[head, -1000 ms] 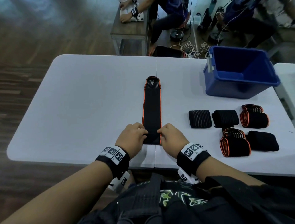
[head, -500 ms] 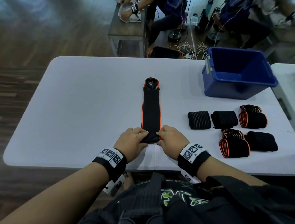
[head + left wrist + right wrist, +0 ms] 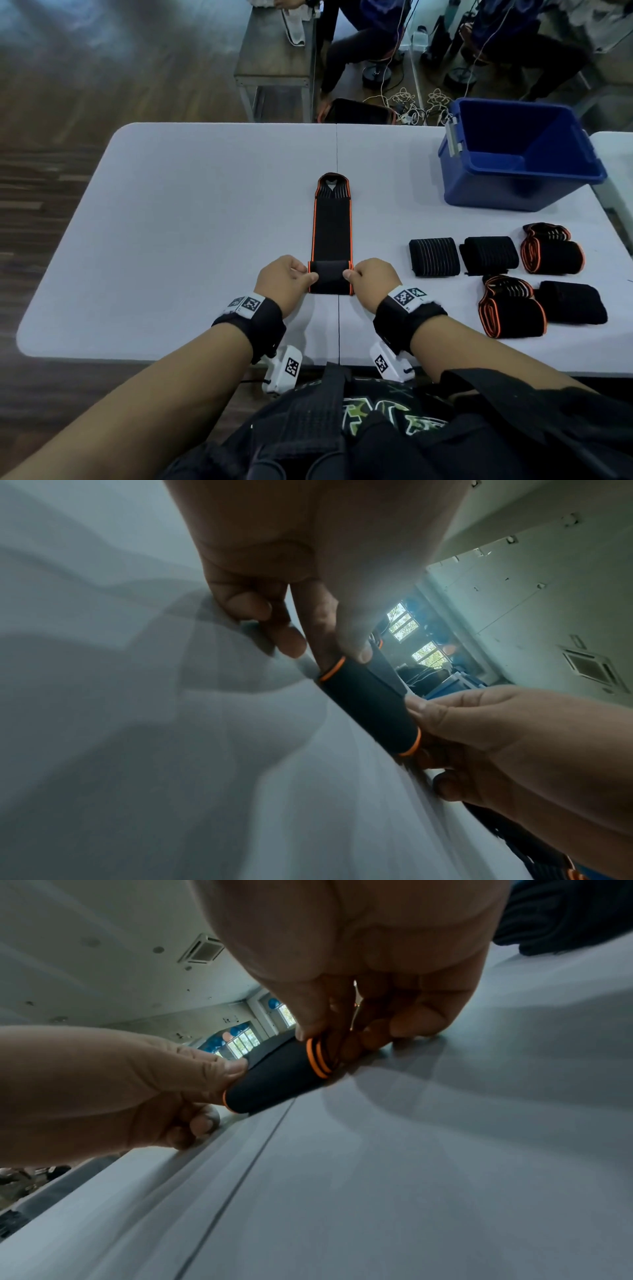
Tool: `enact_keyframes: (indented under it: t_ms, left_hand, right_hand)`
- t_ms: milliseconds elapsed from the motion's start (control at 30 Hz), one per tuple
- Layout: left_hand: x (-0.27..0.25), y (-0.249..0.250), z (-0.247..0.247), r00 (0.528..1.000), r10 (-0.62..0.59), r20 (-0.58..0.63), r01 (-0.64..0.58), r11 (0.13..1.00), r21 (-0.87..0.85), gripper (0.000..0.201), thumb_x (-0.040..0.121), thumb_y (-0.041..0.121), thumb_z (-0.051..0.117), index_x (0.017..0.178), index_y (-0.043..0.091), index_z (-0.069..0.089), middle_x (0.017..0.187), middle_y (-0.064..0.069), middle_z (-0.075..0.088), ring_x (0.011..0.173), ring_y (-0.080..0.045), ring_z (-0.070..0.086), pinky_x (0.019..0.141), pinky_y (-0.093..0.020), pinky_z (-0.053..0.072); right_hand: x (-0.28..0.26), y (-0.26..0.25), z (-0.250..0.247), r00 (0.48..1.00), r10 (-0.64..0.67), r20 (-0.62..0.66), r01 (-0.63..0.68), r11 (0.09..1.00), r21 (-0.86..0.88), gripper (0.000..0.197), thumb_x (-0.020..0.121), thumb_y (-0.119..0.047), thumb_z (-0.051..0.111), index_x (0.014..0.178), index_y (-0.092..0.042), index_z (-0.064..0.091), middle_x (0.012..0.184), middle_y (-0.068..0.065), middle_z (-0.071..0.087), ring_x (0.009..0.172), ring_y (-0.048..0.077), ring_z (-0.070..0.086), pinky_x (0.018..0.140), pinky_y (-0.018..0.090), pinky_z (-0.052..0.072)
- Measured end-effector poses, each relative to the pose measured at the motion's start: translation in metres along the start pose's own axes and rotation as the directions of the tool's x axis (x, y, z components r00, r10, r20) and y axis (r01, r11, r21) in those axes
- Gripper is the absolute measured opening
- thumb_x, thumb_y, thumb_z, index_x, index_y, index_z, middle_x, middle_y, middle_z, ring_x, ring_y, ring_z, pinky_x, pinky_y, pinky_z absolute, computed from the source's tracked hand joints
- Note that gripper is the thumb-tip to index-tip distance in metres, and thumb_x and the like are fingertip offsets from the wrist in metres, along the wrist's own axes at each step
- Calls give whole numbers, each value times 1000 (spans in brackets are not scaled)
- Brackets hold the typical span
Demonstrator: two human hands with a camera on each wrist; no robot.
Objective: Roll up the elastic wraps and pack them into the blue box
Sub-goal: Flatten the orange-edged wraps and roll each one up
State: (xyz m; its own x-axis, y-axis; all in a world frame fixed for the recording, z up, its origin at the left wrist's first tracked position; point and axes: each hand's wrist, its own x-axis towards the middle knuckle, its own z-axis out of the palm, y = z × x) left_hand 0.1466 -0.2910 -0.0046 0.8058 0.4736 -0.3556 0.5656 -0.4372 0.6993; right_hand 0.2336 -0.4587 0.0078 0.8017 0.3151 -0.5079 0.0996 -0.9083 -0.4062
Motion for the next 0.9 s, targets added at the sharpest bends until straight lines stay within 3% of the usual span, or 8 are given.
enact_keyframes:
  t_ms: [267, 333, 400, 533, 633, 767, 833, 900]
  left_hand:
    - [5, 7, 2, 999, 39, 16, -41, 995, 90, 19, 83, 36, 73, 76, 23, 61, 76, 5, 70, 80, -14, 64, 71, -29, 49]
    - [8, 10, 1, 999, 52, 14, -53, 990, 134, 20, 82, 36, 74, 76, 22, 61, 77, 5, 69, 81, -15, 65, 72, -29, 49]
    - [10, 13, 1, 998, 62, 7, -62, 983, 175, 20, 82, 36, 74, 80, 24, 58, 77, 4, 68, 80, -16, 64, 72, -31, 50]
    - [7, 11, 3, 978, 205, 43, -209, 942, 263, 28, 89, 31, 66, 100, 32, 40, 69, 1, 66, 67, -19, 63, 65, -37, 53]
    - [5, 3, 6, 953, 286, 99, -303, 907, 293, 18, 97, 31, 56, 110, 35, 45, 73, 4, 65, 71, -19, 62, 69, -37, 54]
    - [6, 2, 4, 945, 310, 106, -327, 893, 308, 28, 101, 34, 49, 127, 27, 57, 87, 3, 67, 85, -21, 63, 77, -35, 51]
    - [6, -2, 1, 937, 326, 122, -348, 888, 301, 37, 101, 40, 50, 135, 26, 57, 98, 0, 68, 94, -21, 63, 83, -35, 50]
    - [6, -8, -4, 919, 349, 185, -390, 876, 285, 54, 93, 51, 60, 141, 29, 52, 92, 5, 61, 89, -17, 59, 83, -34, 49]
  right_hand:
    - [5, -5, -5, 998, 60, -28, -60, 998, -5, 28, 93, -36, 62, 91, -8, 56, 82, 10, 60, 84, 29, 63, 67, 30, 42]
    - [0, -4, -7, 996, 0, -89, 4, 999, 37, 27, 92, -27, 64, 104, -9, 47, 92, 11, 59, 86, 31, 61, 69, 33, 44]
    - [-3, -4, -6, 988, -108, -113, 106, 994, -23, 23, 93, -22, 61, 104, -15, 42, 96, 11, 56, 83, 31, 58, 70, 36, 48]
    - [-7, -7, -5, 961, -255, -103, 229, 949, -218, 13, 93, -13, 54, 104, -16, 48, 101, 9, 46, 85, 30, 52, 74, 40, 51]
    - [-8, -8, -7, 949, -310, -54, 274, 897, -348, 9, 93, -9, 52, 100, -15, 53, 96, 6, 41, 83, 28, 50, 73, 41, 51]
    - [-10, -4, -5, 953, -304, 6, 281, 871, -403, 19, 100, -29, 44, 101, -15, 56, 98, 7, 46, 90, 30, 55, 74, 42, 50]
    - [-13, 0, -3, 953, -302, 20, 287, 878, -382, 35, 97, -49, 46, 110, -17, 54, 103, 5, 49, 93, 28, 53, 77, 41, 50]
    - [-13, 3, -3, 953, -298, 49, 294, 881, -369, 48, 88, -59, 55, 118, -21, 51, 106, 3, 50, 98, 25, 51, 80, 41, 51]
